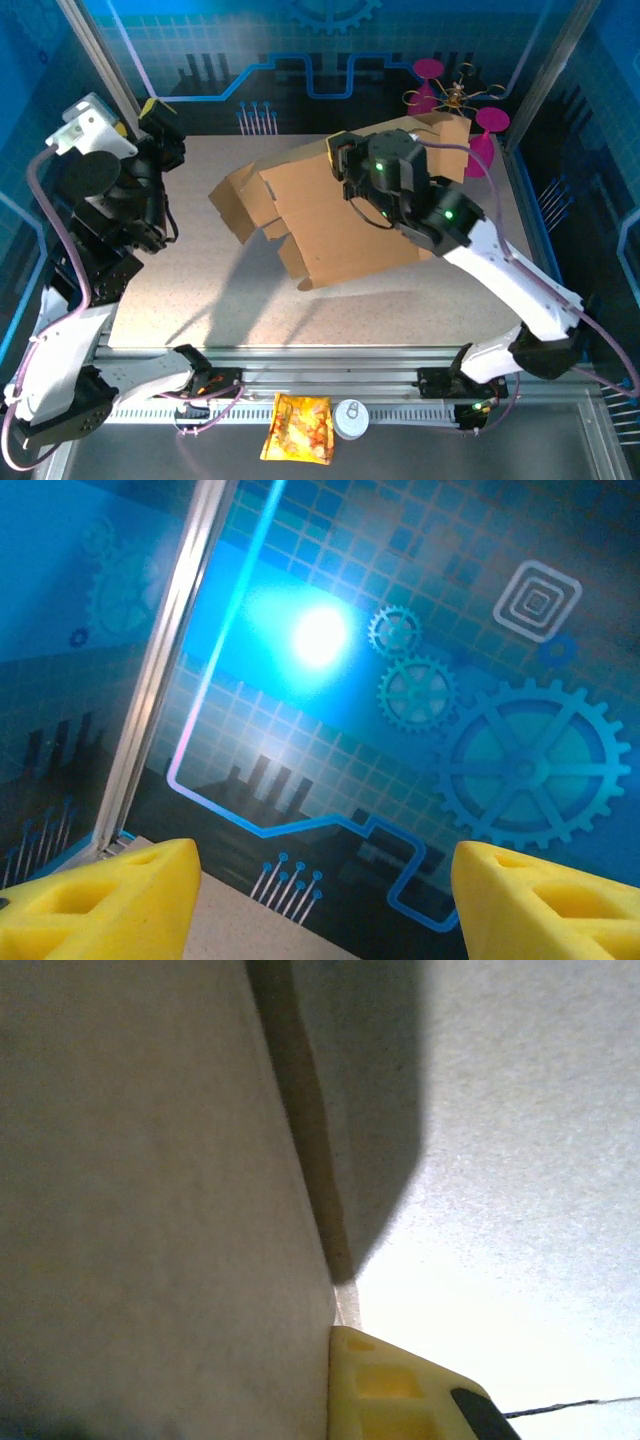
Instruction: Fold the paper box
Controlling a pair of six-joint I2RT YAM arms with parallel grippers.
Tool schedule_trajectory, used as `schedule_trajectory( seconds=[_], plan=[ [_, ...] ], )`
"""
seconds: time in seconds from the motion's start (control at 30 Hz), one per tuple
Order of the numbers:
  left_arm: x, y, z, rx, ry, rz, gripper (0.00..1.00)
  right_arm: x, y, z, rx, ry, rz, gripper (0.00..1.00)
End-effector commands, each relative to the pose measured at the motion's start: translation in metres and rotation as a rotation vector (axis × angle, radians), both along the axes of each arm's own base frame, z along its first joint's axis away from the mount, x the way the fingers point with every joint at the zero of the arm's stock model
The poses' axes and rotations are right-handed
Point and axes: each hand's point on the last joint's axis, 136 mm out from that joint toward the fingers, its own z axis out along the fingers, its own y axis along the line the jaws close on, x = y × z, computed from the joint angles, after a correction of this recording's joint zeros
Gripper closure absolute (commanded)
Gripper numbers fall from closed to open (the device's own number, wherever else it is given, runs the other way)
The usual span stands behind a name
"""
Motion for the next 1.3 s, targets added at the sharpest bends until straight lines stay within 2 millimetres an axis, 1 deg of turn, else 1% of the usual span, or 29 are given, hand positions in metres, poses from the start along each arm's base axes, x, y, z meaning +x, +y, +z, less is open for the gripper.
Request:
schedule_trajectory(
  seconds=[0.0,0.1,0.17,0.23,0.3,0.4,0.47,0.57,0.7,0.77,0.83,0.9,0.97,1.07,1.13,1.27],
  plan=[
    [0.014,-0.025,-0.031,0.027,0.121,-0.104,0.33,0.040,0.015,-0.037,0.101,0.096,-0.032,1.00],
    [0.019,-0.038,-0.054,0.037,0.191,-0.170,0.35,0.072,0.029,-0.066,0.193,0.132,-0.019,1.00],
    [0.020,-0.046,-0.069,0.042,0.235,-0.212,0.37,0.089,0.035,-0.076,0.234,0.129,-0.015,1.00],
    [0.022,-0.049,-0.085,0.024,0.285,-0.236,0.39,0.100,0.036,-0.086,0.245,0.141,-0.009,1.00],
    [0.025,-0.051,-0.101,-0.062,0.327,-0.281,0.39,0.107,0.036,-0.094,0.252,0.146,-0.010,1.00],
    [0.034,-0.055,-0.121,-0.278,0.363,-0.349,0.39,0.111,0.039,-0.104,0.262,0.164,0.003,1.00],
    [0.043,-0.059,-0.127,-0.394,0.368,-0.387,0.38,0.110,0.041,-0.110,0.263,0.181,0.012,1.00],
    [0.061,-0.064,-0.132,-0.485,0.385,-0.422,0.38,0.109,0.039,-0.117,0.261,0.199,0.016,1.00],
    [0.087,-0.058,-0.150,-0.595,0.435,-0.399,0.38,0.110,0.033,-0.121,0.264,0.207,0.010,1.00],
    [0.101,-0.060,-0.153,-0.650,0.432,-0.419,0.36,0.112,0.031,-0.121,0.264,0.205,0.010,1.00],
    [0.113,-0.066,-0.155,-0.662,0.441,-0.441,0.35,0.112,0.030,-0.122,0.263,0.206,0.014,1.00],
    [0.125,-0.073,-0.164,-0.684,0.474,-0.459,0.36,0.113,0.030,-0.123,0.263,0.207,0.014,1.00],
    [0.132,-0.080,-0.174,-0.706,0.514,-0.474,0.36,0.115,0.029,-0.125,0.268,0.209,0.013,1.00],
    [0.136,-0.080,-0.190,-0.718,0.577,-0.445,0.37,0.117,0.029,-0.126,0.265,0.210,0.016,1.00],
    [0.138,-0.080,-0.196,-0.714,0.590,-0.437,0.37,0.118,0.029,-0.126,0.269,0.210,0.021,1.00],
    [0.148,-0.087,-0.203,-0.731,0.612,-0.460,0.37,0.119,0.032,-0.127,0.275,0.212,0.031,1.00]
  ],
)
